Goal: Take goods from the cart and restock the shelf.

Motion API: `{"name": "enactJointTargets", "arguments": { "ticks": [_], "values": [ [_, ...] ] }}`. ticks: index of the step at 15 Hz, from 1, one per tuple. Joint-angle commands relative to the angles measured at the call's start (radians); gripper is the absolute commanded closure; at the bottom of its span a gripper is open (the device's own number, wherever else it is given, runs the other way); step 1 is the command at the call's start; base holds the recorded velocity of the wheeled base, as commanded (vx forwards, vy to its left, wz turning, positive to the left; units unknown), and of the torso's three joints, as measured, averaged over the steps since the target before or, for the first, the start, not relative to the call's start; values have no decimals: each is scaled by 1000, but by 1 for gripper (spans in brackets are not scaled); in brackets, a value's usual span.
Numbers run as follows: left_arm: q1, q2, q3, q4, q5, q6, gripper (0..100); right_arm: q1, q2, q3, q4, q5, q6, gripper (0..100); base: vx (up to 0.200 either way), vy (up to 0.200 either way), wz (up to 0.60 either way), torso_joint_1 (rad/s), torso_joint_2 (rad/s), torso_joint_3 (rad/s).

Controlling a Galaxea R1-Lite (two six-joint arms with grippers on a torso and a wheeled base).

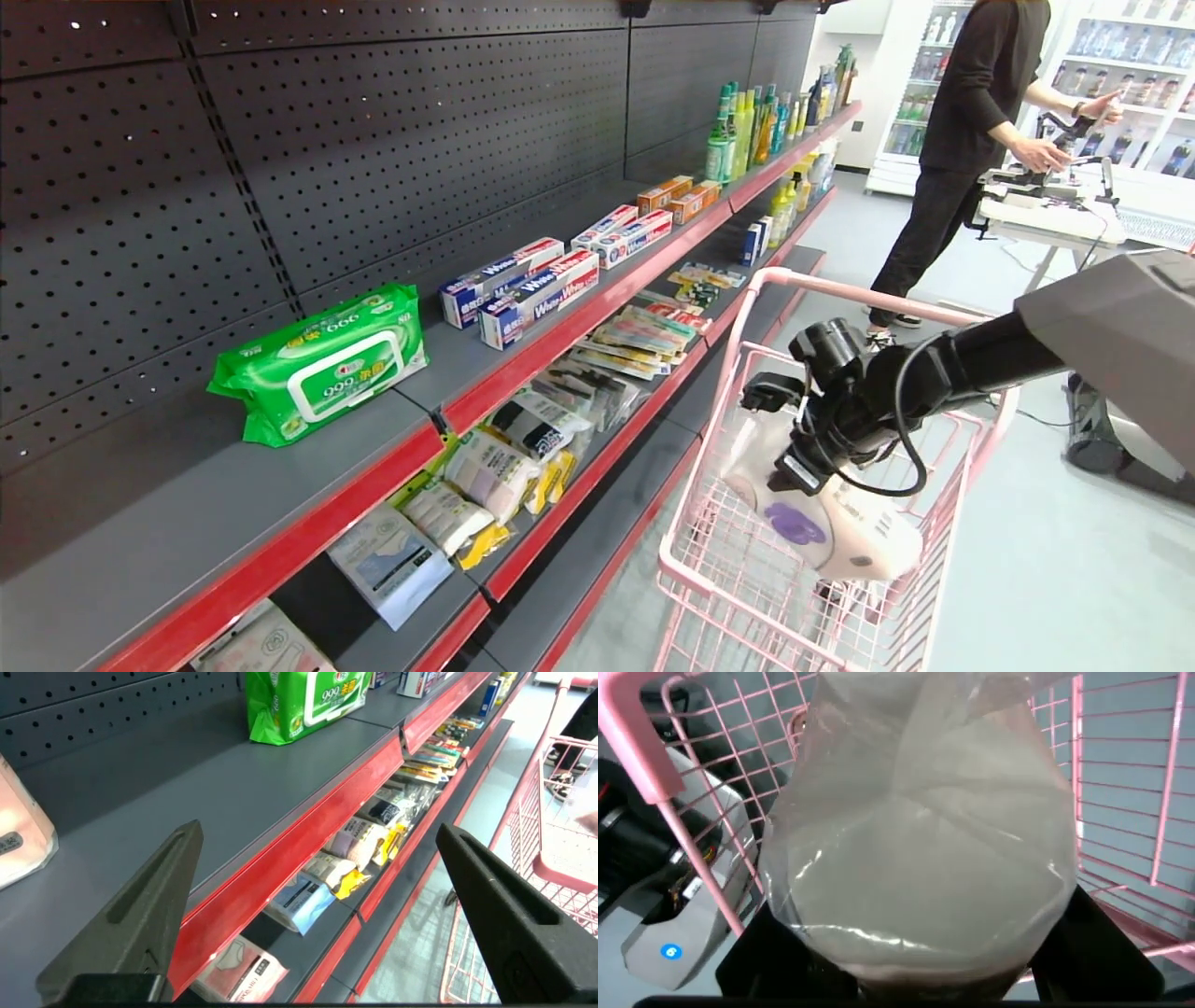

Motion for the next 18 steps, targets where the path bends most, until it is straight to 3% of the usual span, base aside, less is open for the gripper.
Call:
{"name": "enactJointTargets", "arguments": {
  "ticks": [1,4,7,9,18],
  "values": [
    [0,-1,0,0,0,0,0,-16,-149,10,-2,-3,22,100,0,0,0,0,0,0],
    [0,-1,0,0,0,-2,0,-43,-312,31,-2,-8,70,100,0,0,0,0,0,0],
    [0,-1,0,0,2,-2,0,-37,-542,146,-12,-14,146,100,0,0,0,0,0,0],
    [0,-1,0,0,0,-2,0,-28,-674,229,-12,-75,185,100,0,0,0,0,0,0],
    [0,-1,0,0,0,-2,0,-60,-1204,547,-6,-217,148,100,0,0,0,0,0,0]
  ]
}}
